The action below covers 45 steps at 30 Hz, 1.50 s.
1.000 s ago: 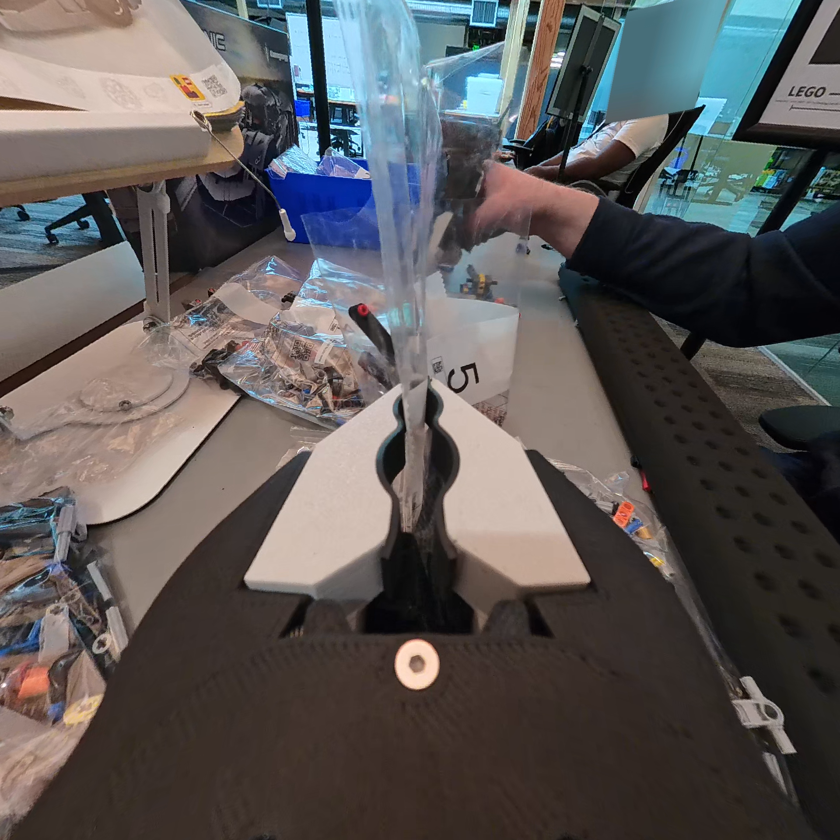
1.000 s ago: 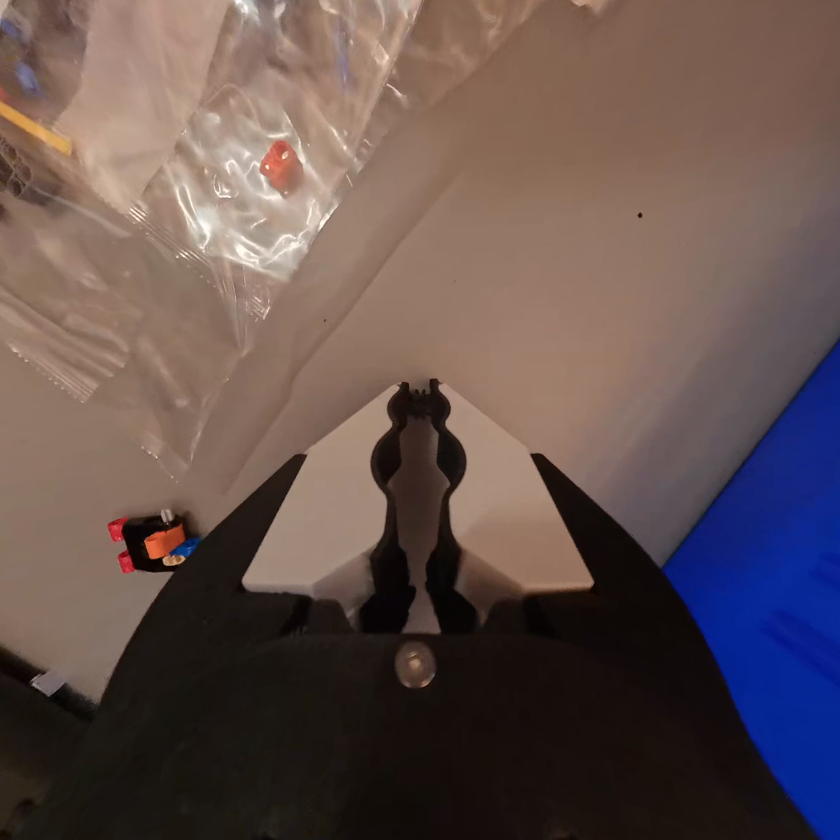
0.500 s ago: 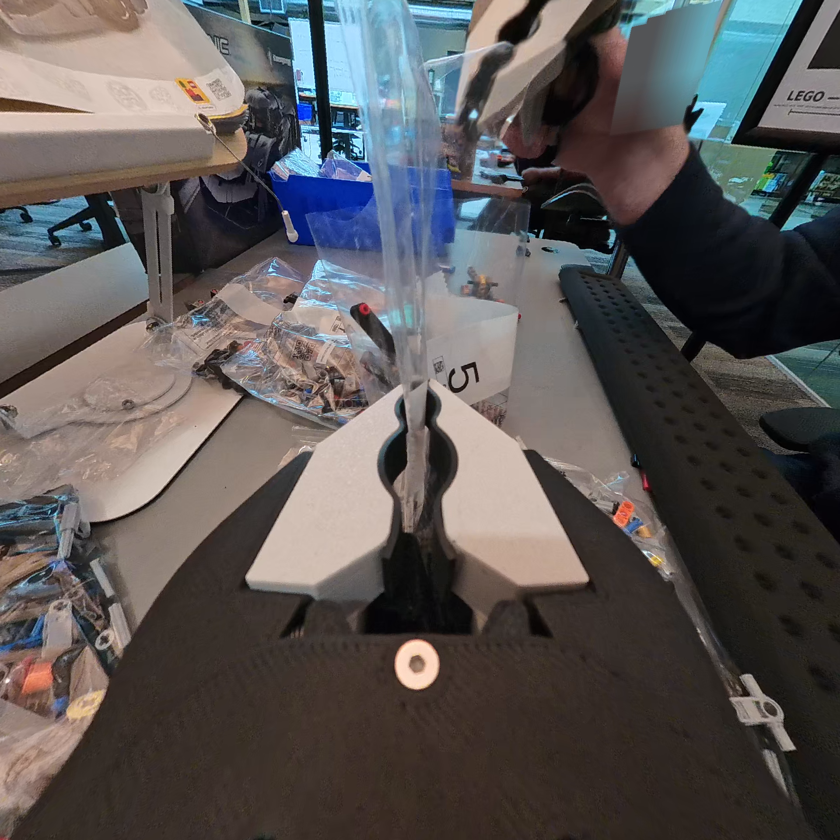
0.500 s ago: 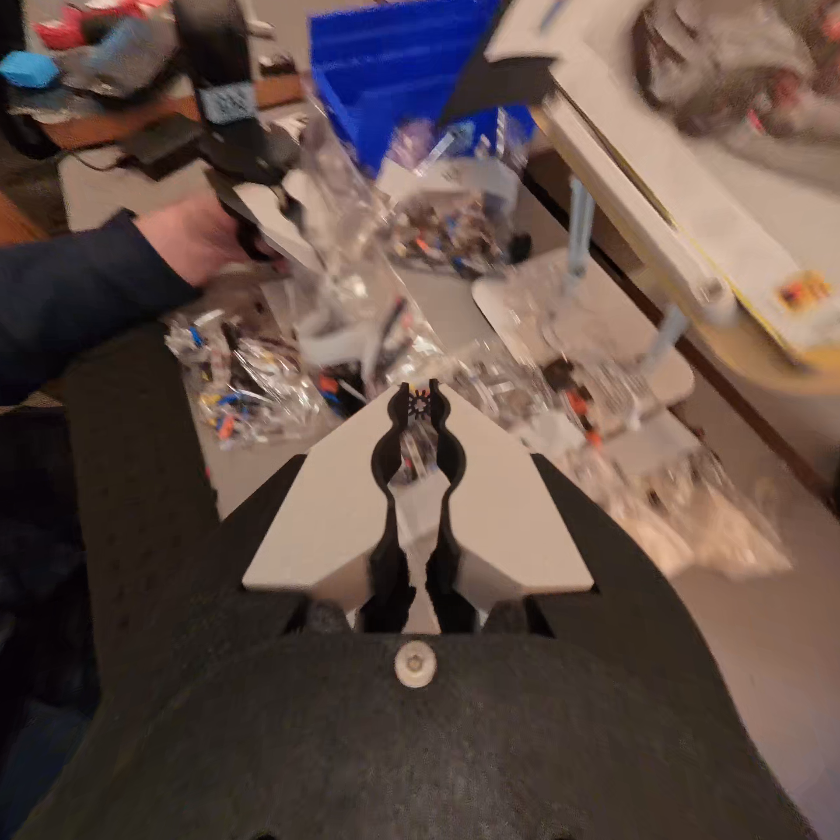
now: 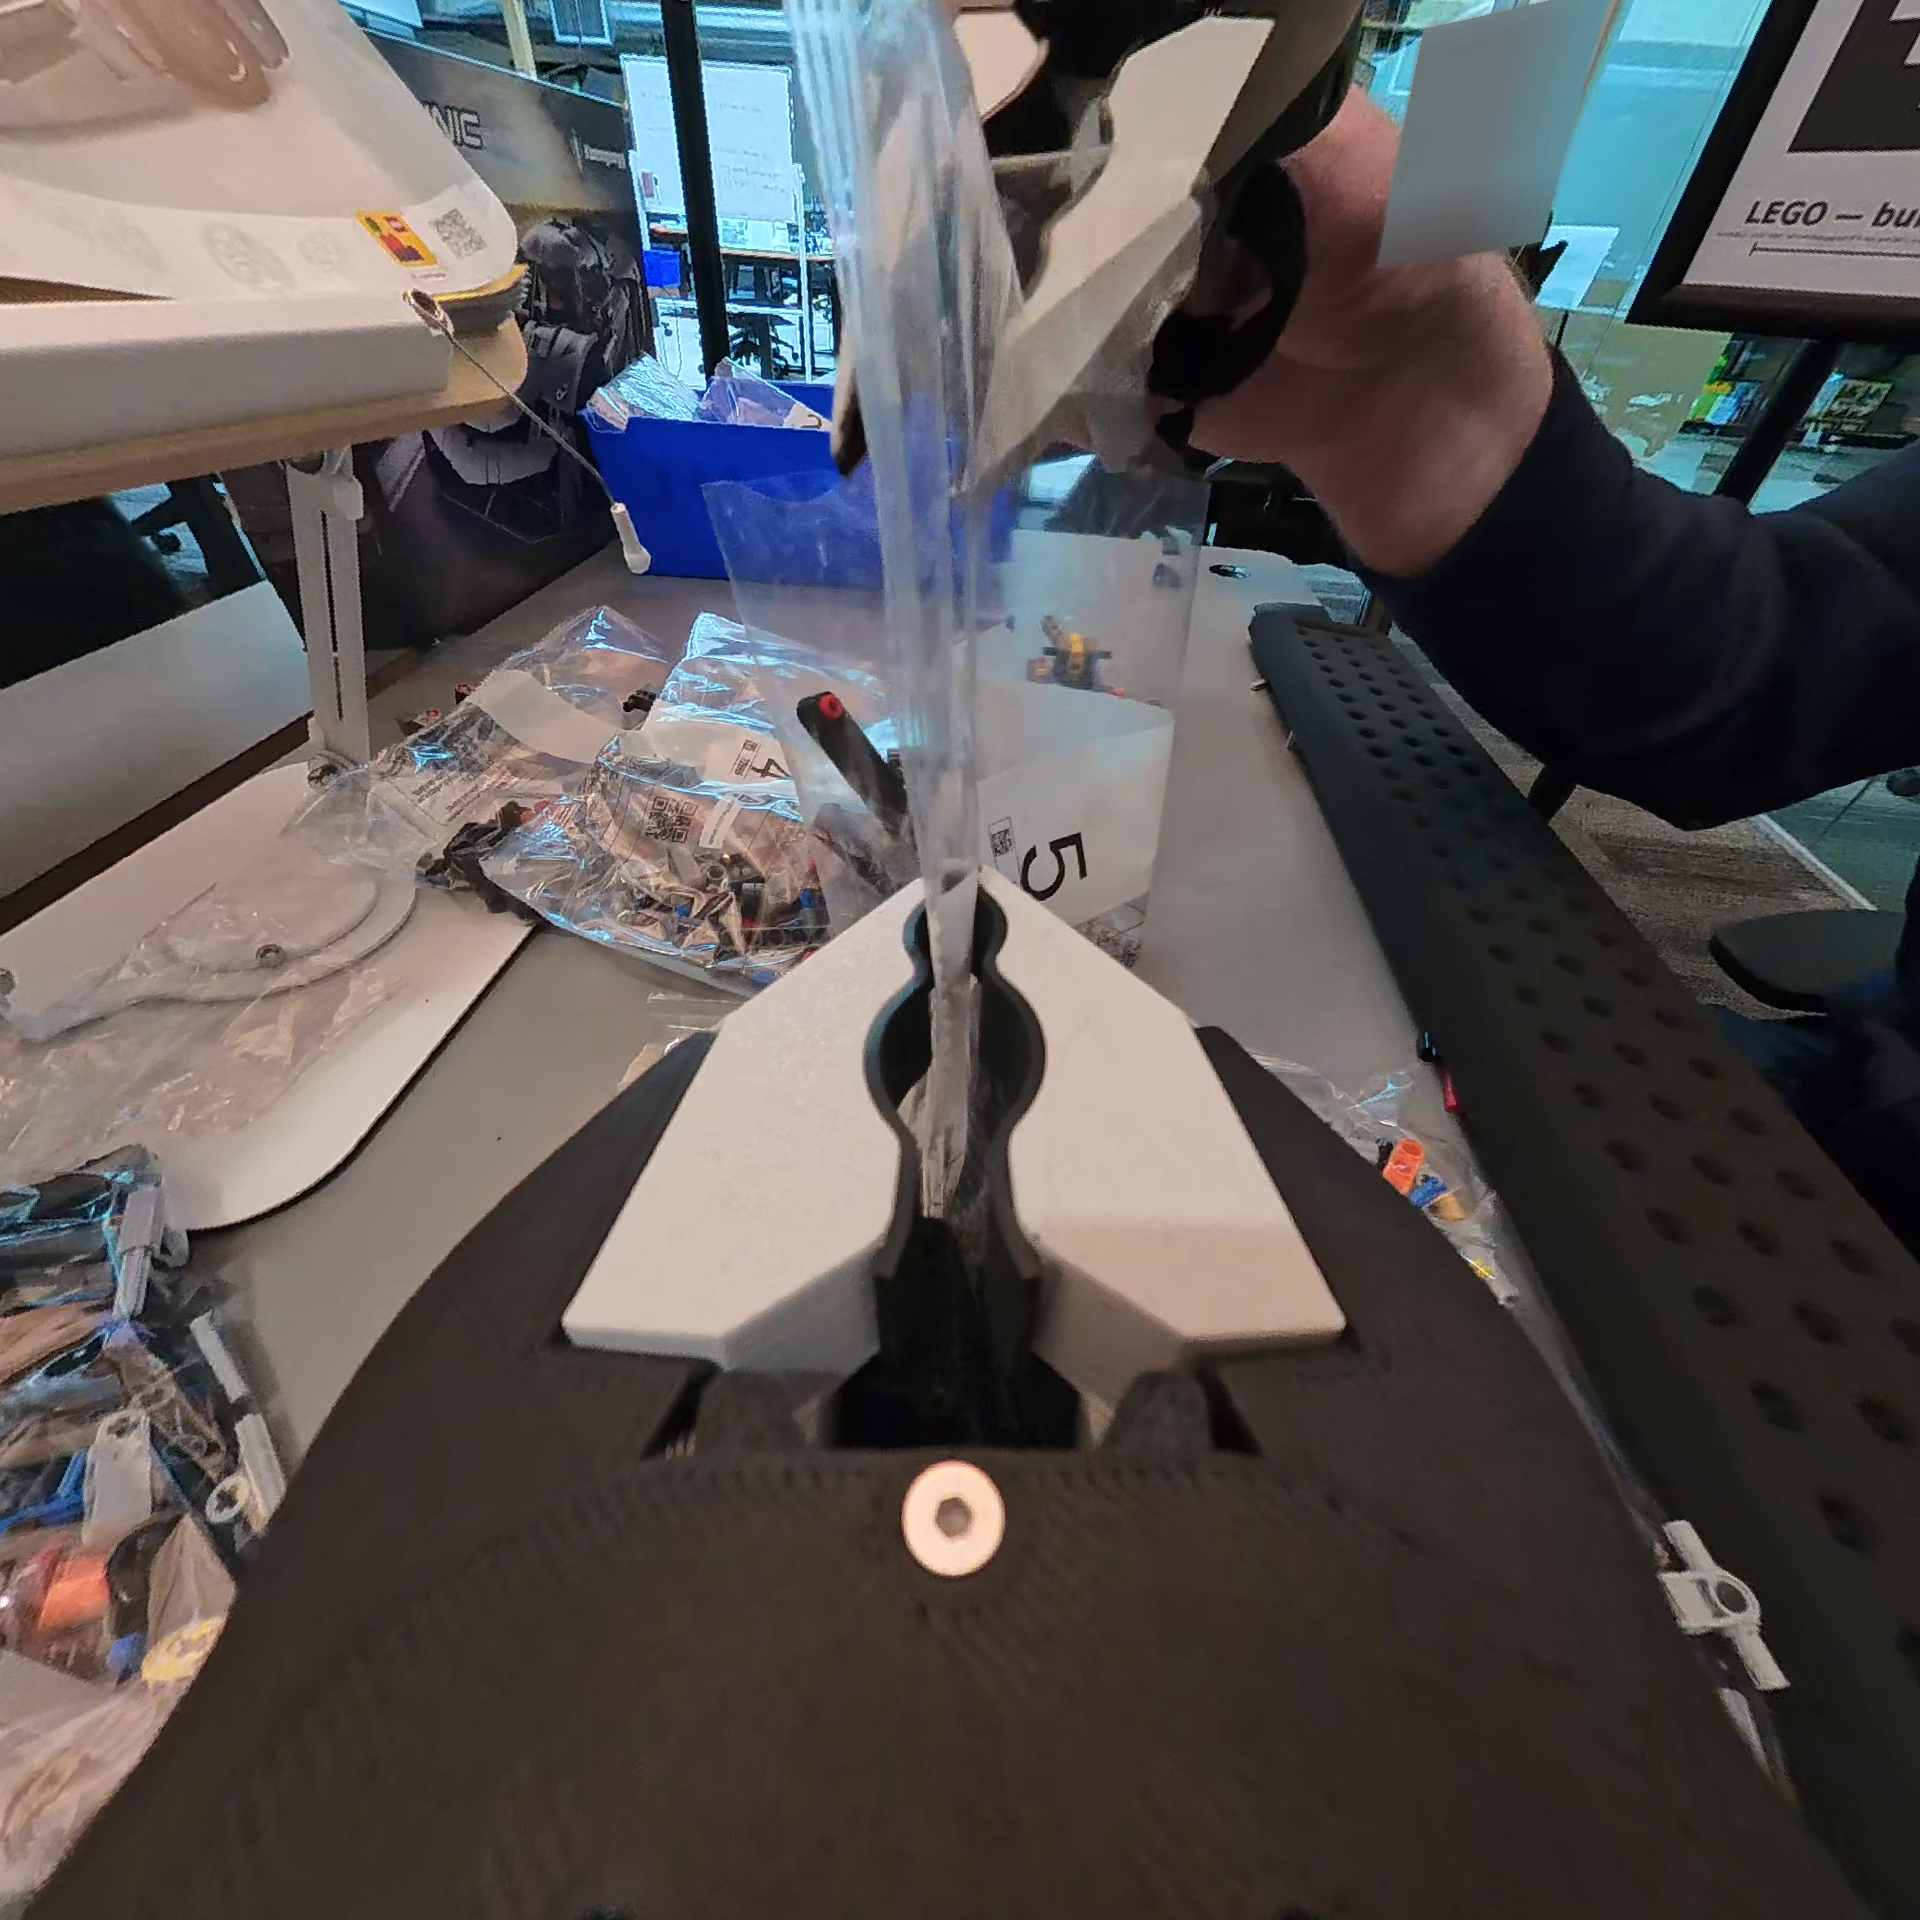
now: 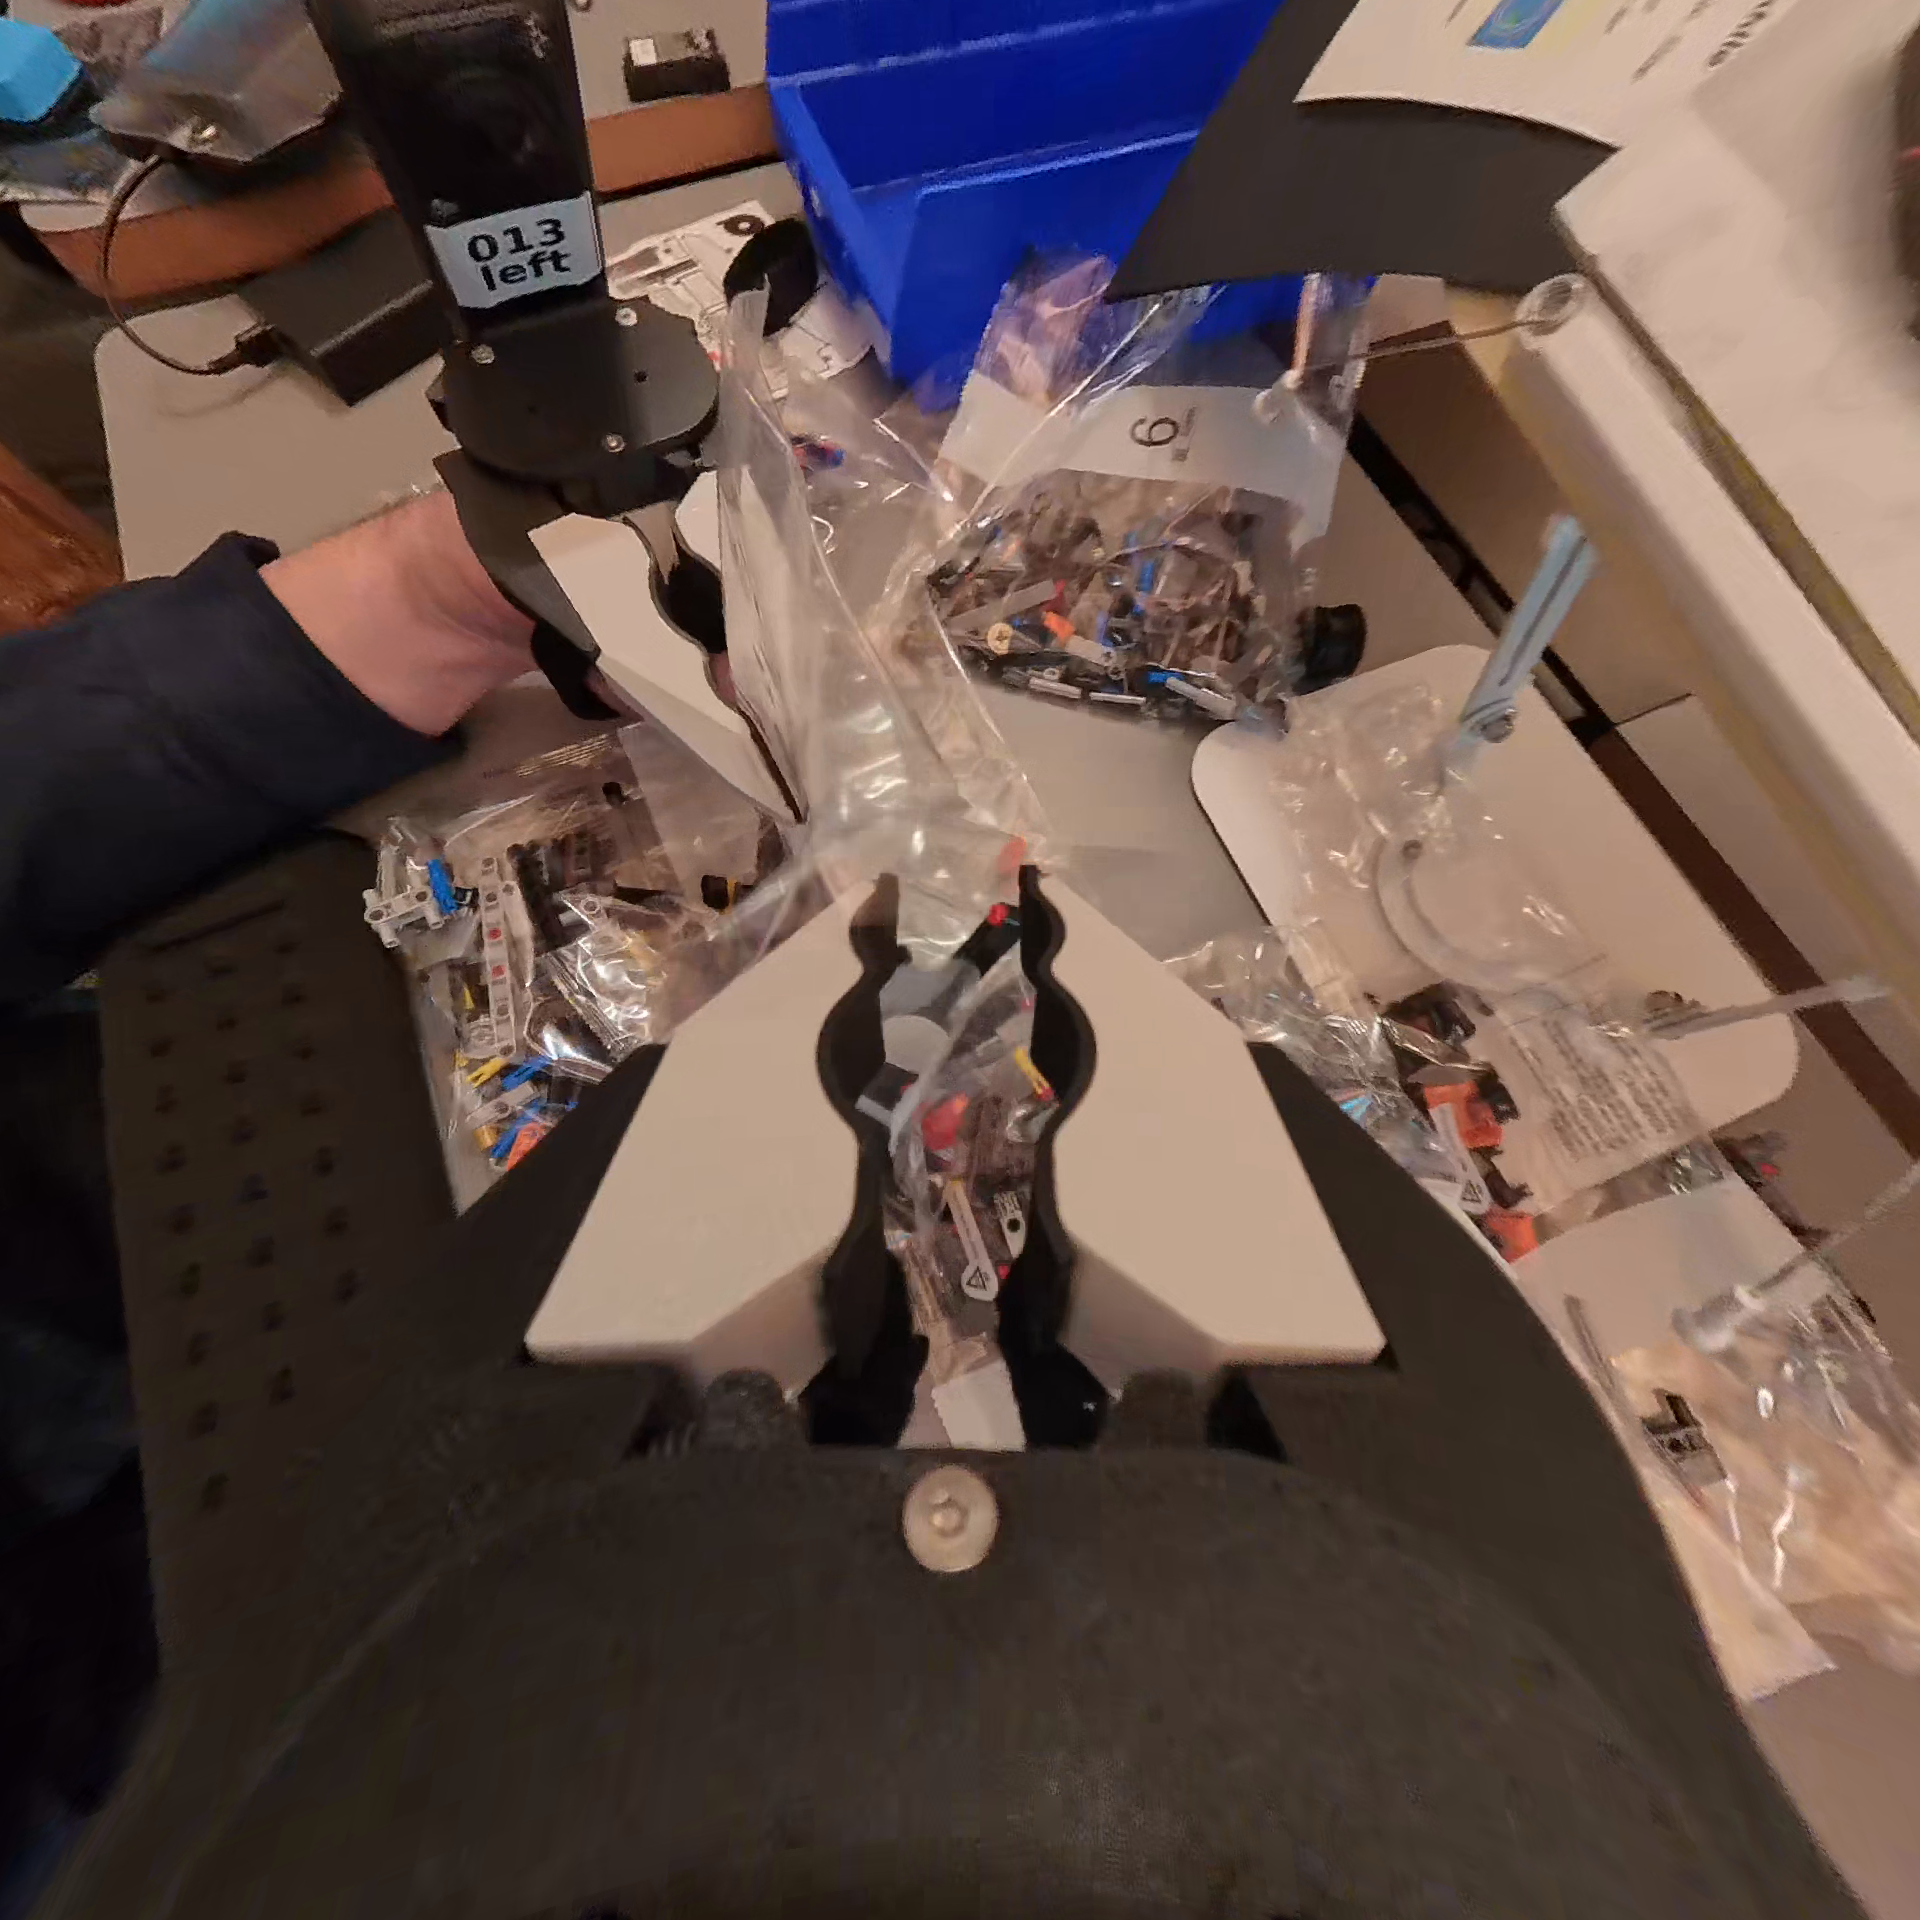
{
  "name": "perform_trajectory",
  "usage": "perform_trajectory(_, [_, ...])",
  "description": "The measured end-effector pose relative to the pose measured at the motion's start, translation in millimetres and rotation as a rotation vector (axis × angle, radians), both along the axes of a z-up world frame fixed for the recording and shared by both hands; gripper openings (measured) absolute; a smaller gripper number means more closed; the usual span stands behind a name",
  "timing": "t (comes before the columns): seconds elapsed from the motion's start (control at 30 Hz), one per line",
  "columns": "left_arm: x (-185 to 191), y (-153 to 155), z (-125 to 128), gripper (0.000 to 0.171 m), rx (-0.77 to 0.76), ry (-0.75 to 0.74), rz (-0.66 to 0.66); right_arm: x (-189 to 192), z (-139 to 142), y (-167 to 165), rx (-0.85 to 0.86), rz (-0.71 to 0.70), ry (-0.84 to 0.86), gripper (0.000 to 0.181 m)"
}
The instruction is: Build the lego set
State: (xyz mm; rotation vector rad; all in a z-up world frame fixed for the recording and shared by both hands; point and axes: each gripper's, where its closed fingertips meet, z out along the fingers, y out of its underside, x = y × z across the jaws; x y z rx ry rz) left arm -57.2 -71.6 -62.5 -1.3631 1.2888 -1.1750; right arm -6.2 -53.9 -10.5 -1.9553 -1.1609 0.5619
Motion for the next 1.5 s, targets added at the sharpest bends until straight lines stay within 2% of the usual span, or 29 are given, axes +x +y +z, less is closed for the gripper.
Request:
perform_trajectory(0.13, [0, 0, 0, 0.000, -0.001, 0.000, 0.000, 36, 8, -10, 0.066, -0.071, -0.011, 0.023])
perform_trajectory(0.27, [1, 0, -1, 0.000, -0.002, 0.001, -0.001, 107, 8, -28, 0.110, -0.211, -0.030, 0.023])
perform_trajectory(0.4, [1, 0, -1, 0.000, -0.002, 0.001, 0.001, 222, -14, -53, 0.094, -0.435, -0.148, 0.024])
perform_trajectory(0.57, [0, 2, -2, 0.000, -0.006, 0.002, 0.007, 404, -55, -112, -0.075, -0.796, -0.366, 0.025])
perform_trajectory(0.7, [-1, 2, -2, 0.000, -0.005, 0.007, 0.011, 490, -95, -161, -0.290, -0.877, -0.506, 0.025])
perform_trajectory(0.8, [-1, 2, -3, 0.001, -0.003, 0.011, 0.012, 515, -120, -180, -0.403, -0.833, -0.655, 0.024])
perform_trajectory(0.87, [-2, 3, -3, 0.002, -0.002, 0.012, 0.015, 518, -132, -184, -0.465, -0.790, -0.734, 0.025])
perform_trajectory(1.13, [-3, 3, -2, 0.007, 0.004, 0.021, 0.023, 531, -152, -181, -0.593, -0.703, -1.040, 0.022])
perform_trajectory(1.2, [-2, 3, -2, 0.009, 0.008, 0.027, 0.023, 531, -159, -183, -0.641, -0.674, -1.074, 0.020])
perform_trajectory(1.27, [-2, 2, -1, 0.011, 0.011, 0.029, 0.025, 535, -164, -188, -0.689, -0.654, -1.113, 0.009])
perform_trajectory(1.3, [-2, 2, -1, 0.011, 0.012, 0.028, 0.026, 537, -165, -188, -0.697, -0.653, -1.127, 0.009])
perform_trajectory(1.5, [-4, 4, 2, 0.011, 0.017, 0.022, 0.038, 527, -160, -182, -0.672, -0.658, -1.050, 0.008])
